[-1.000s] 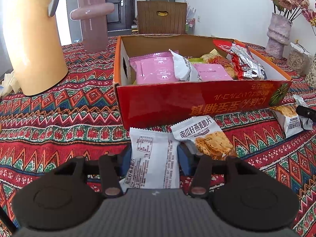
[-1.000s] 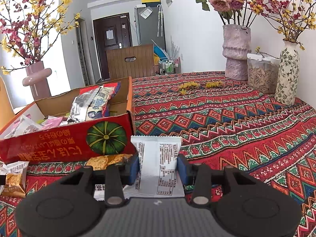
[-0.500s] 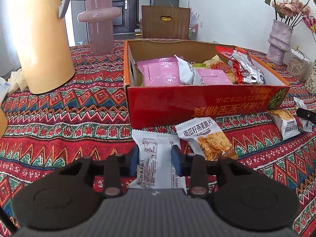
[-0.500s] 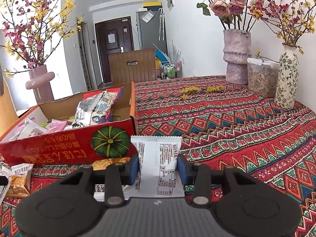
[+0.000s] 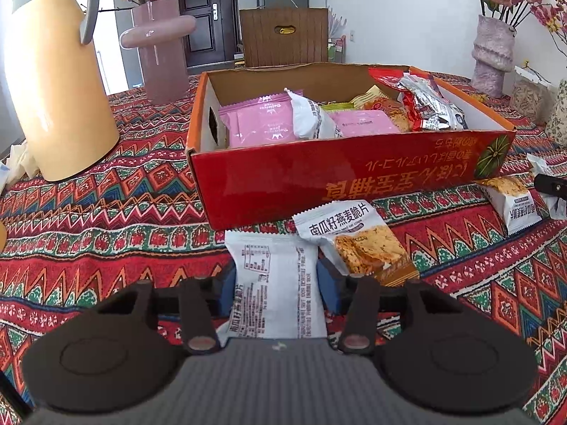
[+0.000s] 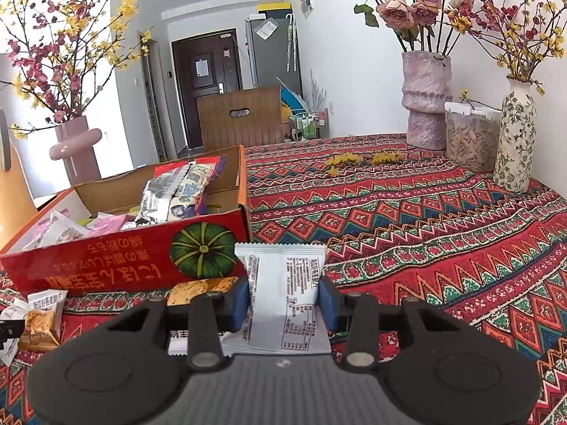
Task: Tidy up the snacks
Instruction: 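Carry both white packets over the box and open both grippers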
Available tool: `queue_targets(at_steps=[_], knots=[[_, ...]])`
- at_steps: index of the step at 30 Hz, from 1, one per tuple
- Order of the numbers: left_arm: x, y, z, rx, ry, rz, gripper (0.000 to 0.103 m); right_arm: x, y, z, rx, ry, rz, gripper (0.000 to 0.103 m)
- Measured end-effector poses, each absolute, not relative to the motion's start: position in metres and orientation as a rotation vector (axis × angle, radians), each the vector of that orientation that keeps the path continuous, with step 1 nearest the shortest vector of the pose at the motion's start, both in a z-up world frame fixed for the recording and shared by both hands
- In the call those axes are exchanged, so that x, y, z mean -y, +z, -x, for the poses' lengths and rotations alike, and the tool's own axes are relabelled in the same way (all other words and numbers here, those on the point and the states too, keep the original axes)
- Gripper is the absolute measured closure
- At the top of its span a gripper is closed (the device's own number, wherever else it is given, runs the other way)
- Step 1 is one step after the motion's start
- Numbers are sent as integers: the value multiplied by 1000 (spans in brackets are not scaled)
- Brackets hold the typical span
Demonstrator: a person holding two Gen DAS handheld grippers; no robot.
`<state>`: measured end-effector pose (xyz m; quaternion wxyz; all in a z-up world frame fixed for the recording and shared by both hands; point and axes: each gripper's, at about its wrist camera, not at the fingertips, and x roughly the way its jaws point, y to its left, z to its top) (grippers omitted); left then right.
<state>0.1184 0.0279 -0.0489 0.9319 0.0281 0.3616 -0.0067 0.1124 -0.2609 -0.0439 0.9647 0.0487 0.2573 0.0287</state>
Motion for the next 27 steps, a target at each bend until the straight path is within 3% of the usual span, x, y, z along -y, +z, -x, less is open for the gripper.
queue_targets(at_steps=[6, 27], knots=[[-33, -47, -112, -732, -5, -32, 63, 259, -41, -108, -511, 68, -98, 63], [-36, 17, -103, -530, -29, -3, 63, 227, -10, -121, -429, 167, -52, 63]])
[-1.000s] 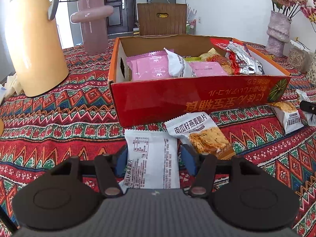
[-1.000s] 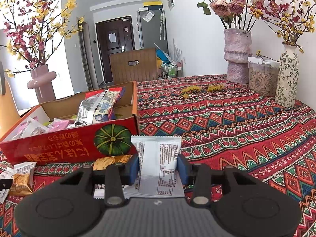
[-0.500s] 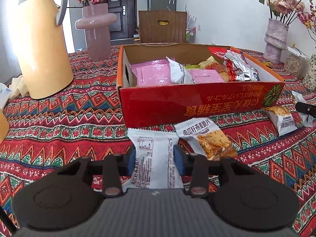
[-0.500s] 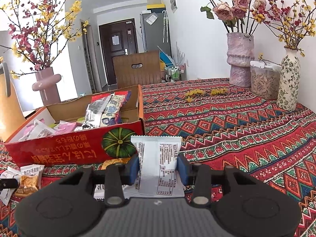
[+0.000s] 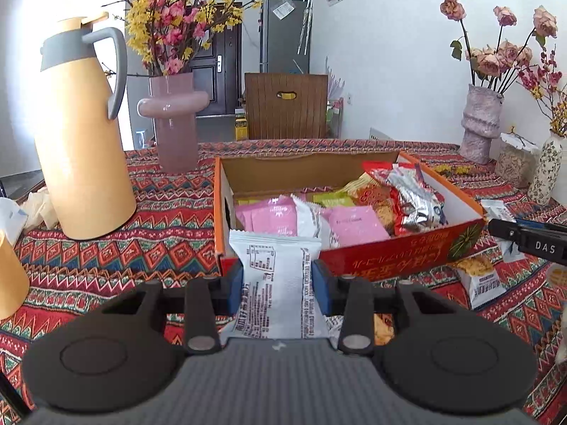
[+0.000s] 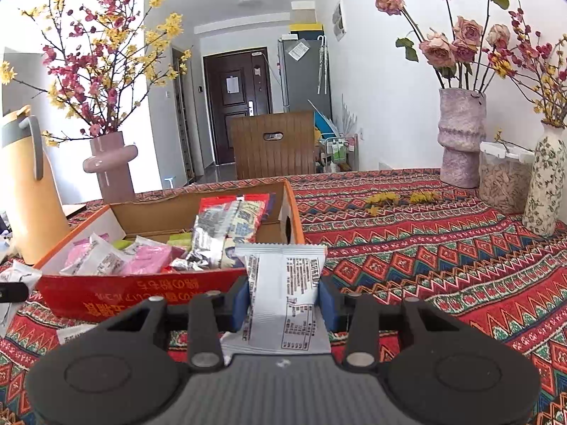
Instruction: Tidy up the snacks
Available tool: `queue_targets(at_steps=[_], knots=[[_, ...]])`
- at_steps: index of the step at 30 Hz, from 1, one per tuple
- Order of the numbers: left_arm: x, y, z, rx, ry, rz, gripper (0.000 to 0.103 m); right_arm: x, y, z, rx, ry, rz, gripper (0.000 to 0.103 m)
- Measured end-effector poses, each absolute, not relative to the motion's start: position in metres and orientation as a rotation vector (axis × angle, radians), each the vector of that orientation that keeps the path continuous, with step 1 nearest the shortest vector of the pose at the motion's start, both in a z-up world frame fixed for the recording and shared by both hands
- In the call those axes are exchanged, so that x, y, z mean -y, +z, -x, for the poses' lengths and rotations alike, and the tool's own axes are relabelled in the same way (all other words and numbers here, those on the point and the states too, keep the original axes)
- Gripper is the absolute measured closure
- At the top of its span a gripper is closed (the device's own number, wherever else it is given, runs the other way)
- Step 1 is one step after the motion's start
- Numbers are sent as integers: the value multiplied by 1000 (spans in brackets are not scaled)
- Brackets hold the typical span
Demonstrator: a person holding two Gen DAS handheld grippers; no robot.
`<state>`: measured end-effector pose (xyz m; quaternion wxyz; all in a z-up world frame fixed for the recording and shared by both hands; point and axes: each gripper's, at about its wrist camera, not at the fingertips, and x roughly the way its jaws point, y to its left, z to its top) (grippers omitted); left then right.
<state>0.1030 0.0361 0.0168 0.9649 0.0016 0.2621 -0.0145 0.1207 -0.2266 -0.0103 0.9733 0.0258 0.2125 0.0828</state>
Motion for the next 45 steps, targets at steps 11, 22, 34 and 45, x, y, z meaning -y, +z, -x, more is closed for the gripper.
queue_targets(at_steps=[11, 22, 34, 45], knots=[[-20, 41, -139, -456, -57, -8, 63, 184, 11, -151, -380, 271, 5, 63], [-18, 36, -184, -451, -35, 37, 63, 147, 14, -190, -378, 334, 25, 63], [-30, 10, -203, -452, -23, 79, 62, 143, -6, -203, -390, 332, 18, 62], [-31, 14, -185, -366, 34, 85, 0, 150, -5, -197, -369, 304, -17, 1]])
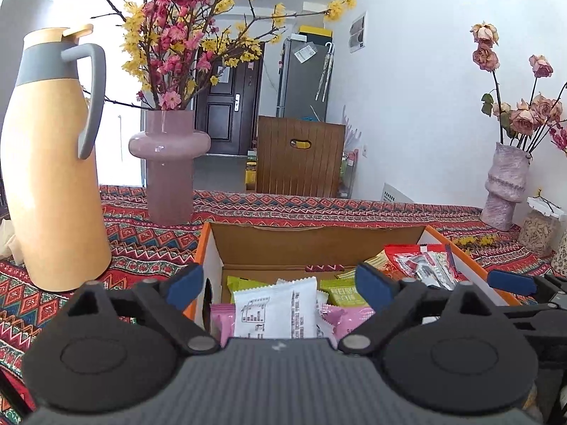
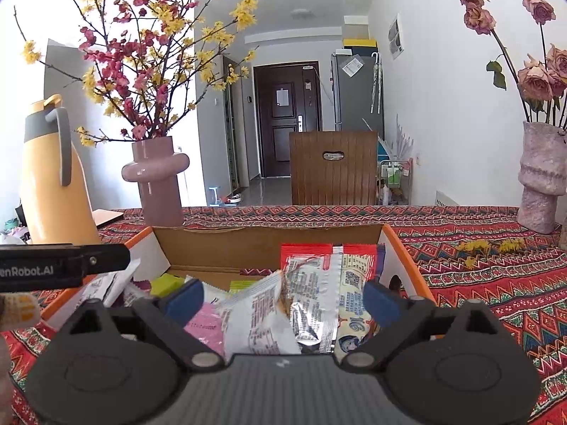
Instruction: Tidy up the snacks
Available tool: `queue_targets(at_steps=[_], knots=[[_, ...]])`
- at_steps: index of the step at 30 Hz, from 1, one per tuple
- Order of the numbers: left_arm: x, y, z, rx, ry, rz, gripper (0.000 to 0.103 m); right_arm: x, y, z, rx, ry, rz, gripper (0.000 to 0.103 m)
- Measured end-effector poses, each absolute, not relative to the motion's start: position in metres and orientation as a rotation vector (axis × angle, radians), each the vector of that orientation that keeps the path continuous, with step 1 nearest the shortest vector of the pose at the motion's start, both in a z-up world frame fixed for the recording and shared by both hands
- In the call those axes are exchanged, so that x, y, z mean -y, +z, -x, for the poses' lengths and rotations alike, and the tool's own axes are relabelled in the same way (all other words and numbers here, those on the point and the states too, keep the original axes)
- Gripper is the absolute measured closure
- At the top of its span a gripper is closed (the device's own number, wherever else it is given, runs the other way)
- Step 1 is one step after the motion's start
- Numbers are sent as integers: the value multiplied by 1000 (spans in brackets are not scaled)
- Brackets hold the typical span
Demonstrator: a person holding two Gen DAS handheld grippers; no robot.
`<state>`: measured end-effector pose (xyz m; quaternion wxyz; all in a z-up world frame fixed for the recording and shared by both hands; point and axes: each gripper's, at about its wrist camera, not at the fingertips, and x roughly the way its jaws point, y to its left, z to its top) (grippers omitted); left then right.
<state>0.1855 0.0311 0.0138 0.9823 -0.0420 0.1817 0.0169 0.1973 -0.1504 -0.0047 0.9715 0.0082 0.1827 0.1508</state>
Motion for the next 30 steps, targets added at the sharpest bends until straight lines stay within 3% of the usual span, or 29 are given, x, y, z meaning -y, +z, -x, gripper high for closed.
queue_targets(at_steps=[30], knots=[[-28, 28, -161, -409, 63, 93, 0, 185, 8, -162, -412, 262, -19, 0]])
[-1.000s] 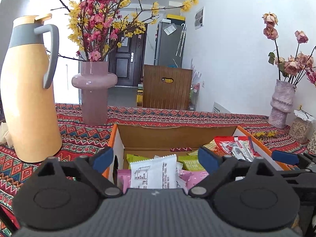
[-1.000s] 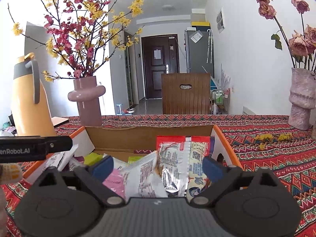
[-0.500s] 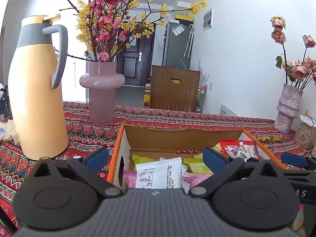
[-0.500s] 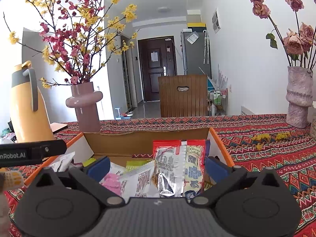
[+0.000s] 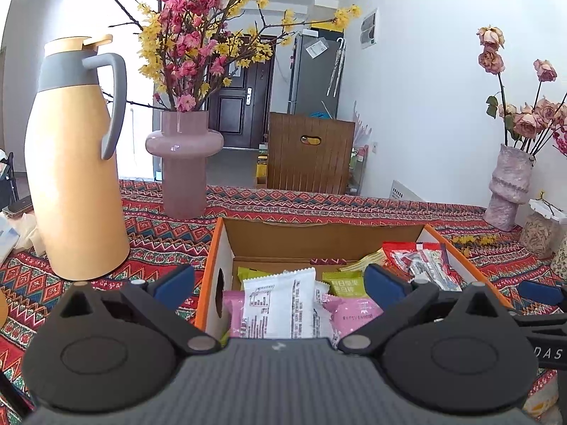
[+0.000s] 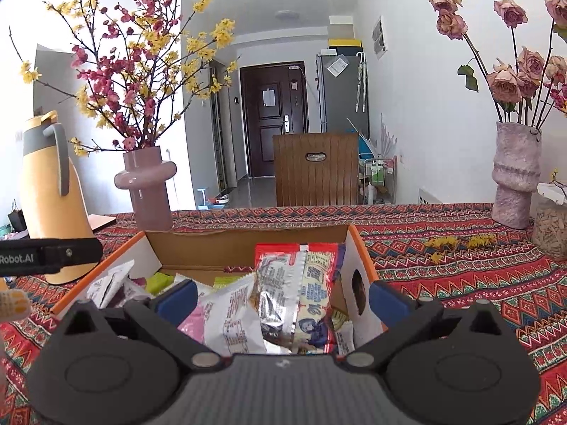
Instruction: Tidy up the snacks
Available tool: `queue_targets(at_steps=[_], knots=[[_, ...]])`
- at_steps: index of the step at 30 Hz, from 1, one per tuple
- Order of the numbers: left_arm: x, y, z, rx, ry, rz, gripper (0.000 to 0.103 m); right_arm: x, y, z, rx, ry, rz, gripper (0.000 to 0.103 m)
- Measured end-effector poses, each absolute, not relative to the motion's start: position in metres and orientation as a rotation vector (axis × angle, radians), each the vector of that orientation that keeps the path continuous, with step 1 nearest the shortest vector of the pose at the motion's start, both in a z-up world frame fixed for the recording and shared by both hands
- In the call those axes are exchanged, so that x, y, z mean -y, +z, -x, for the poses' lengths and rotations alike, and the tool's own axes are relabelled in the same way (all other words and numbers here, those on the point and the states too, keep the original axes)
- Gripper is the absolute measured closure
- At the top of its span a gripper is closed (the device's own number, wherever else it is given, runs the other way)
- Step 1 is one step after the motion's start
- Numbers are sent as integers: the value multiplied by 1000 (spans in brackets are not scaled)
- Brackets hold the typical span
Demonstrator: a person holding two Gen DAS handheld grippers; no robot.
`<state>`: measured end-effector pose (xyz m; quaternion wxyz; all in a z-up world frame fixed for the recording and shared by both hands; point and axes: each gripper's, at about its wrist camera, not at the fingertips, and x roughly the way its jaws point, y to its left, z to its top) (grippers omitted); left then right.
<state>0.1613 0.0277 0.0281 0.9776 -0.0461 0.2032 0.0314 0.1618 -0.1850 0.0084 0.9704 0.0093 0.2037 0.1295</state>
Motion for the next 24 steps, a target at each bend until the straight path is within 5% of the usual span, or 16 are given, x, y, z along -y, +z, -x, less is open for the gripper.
queue_targets(at_steps=[15, 20, 24], knots=[[-26, 9, -138, -522, 65, 78, 0, 211, -44, -147, -702, 190, 13, 1], [-24, 4, -133, -560, 71, 77, 0, 214, -51, -155, -756, 190, -37, 21], [-23, -1, -129, -588, 75, 74, 0, 210, -52, -157, -749, 194, -26, 27]])
